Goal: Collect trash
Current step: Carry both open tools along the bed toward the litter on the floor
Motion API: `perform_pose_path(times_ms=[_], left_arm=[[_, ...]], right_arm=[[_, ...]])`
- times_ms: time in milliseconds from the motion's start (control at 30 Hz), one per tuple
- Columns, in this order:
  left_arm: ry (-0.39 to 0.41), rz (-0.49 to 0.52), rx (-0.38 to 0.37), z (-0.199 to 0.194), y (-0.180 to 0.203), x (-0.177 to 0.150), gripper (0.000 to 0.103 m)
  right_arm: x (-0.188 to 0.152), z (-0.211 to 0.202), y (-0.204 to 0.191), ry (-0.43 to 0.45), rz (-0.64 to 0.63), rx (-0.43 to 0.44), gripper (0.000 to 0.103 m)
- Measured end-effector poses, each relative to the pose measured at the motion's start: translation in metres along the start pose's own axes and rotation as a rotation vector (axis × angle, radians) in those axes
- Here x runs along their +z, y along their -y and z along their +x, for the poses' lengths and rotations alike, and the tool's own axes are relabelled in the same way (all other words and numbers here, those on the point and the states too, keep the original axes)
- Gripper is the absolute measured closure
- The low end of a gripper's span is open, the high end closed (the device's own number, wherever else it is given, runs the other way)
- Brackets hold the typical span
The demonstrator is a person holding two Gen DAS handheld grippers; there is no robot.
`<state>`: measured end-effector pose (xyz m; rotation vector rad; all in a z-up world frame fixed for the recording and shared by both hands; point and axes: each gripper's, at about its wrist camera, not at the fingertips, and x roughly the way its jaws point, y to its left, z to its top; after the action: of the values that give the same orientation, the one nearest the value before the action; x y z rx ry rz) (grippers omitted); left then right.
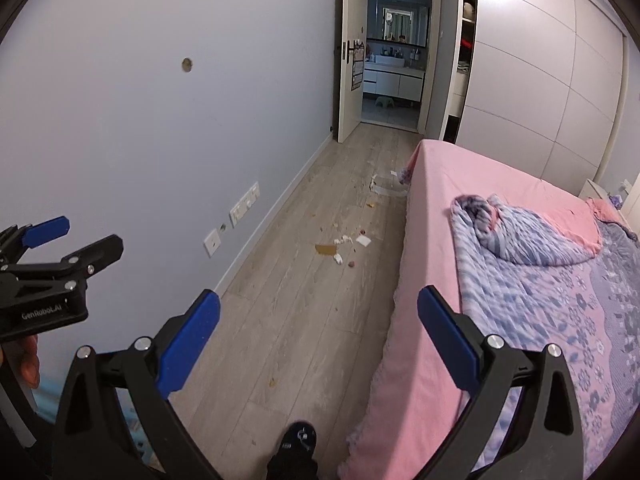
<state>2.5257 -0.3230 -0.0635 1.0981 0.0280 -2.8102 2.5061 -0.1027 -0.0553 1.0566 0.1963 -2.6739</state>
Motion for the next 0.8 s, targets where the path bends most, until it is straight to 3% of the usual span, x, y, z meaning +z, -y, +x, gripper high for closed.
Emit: perform_pose_path(times_ms=[200, 533, 800], left_arm=[[0.004, 0.011, -0.006, 0.052, 0.013, 0.077, 0.006], [-0.051, -0.006, -0.04, 0.142, 0.018, 0.149, 0.006], [-0.047, 0.049, -0.093, 0.238, 0.004, 0.213, 0.006]], right_arm=[[0.062, 0.053, 0.027, 0.004, -0.015, 0.028, 0.007], [0.129, 0.124, 0.053, -0.008, 0.011, 0.019, 0.007], [0.198, 0.213, 0.052, -0.024, 0.017, -0.027, 0.007]])
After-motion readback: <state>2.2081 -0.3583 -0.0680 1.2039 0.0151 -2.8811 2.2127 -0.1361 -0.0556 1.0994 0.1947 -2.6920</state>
